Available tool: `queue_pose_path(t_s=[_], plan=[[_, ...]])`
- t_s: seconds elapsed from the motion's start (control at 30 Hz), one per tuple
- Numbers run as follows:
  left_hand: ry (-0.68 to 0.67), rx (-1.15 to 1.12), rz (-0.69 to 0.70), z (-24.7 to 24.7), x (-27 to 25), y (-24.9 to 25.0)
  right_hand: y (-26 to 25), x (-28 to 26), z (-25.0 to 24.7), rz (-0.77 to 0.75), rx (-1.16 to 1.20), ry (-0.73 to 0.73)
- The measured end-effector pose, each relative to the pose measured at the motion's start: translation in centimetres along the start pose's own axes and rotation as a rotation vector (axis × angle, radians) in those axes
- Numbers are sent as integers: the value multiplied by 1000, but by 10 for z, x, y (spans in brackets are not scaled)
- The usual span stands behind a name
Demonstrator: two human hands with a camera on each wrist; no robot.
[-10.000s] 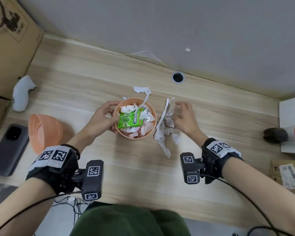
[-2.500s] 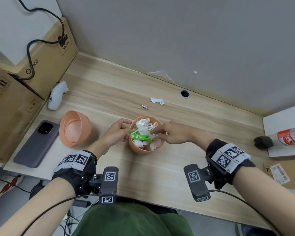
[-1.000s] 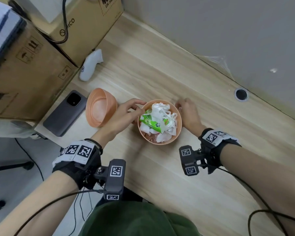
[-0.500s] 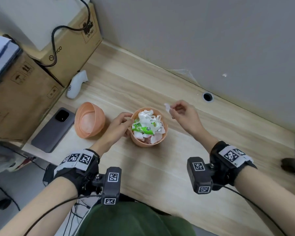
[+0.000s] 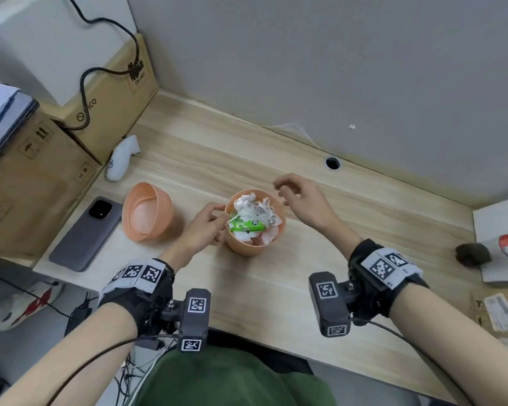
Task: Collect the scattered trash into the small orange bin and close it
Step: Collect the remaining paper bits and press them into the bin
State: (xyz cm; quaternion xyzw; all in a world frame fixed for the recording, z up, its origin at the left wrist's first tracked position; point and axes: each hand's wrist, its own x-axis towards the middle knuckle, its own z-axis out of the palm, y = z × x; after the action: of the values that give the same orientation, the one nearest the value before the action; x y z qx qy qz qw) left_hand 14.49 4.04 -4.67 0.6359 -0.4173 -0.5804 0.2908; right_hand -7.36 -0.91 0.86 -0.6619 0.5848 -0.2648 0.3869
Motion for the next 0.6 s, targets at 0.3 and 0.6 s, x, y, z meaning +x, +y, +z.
queue_pose_path(t_s=[0.3,0.6], plan=[[-163,121,45,13,2,13,31,-44,3,403,-55,-140],[358,236,193,-5,11,10,41,-55,3,527,-2,-171]])
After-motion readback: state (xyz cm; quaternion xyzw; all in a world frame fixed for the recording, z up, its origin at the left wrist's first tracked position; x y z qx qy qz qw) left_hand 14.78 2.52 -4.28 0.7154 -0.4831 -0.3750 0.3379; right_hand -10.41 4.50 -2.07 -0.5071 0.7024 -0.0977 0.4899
